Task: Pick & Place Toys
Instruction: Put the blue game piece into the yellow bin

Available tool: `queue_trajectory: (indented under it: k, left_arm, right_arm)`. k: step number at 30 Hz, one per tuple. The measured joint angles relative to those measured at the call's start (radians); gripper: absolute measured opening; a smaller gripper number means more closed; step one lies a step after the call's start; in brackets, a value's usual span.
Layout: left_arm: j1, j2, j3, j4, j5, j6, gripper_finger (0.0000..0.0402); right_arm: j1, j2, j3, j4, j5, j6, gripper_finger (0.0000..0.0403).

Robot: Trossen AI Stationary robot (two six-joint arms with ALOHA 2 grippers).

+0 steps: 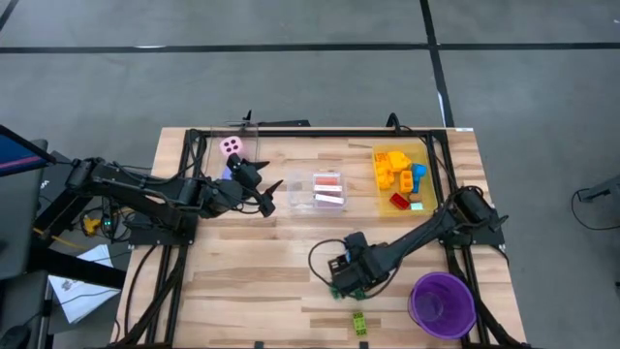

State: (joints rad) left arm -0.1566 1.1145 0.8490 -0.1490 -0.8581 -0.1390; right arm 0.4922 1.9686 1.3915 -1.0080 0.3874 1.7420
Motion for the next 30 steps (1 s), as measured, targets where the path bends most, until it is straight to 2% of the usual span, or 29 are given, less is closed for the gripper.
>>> queue_trajectory:
  k: [13, 23, 30]
  left_arm:
    - [0.0, 0.0, 0.0, 0.0, 0.0, 0.0, 0.0292]
    - [0.0, 0.0, 0.0, 0.0, 0.0, 0.0, 0.0292]
    - [0.0, 0.0, 0.0, 0.001, 0.028, 0.002, 0.0292]
  right_arm:
    - [0.006, 0.001, -0.038, 0.002, -0.044, 0.01, 0.0272]
    - [0.002, 0.114, -0.03, 0.015, -0.116, -0.021, 0.0273]
    - [0.002, 0.107, -0.034, 0.022, -0.106, -0.03, 0.0273]
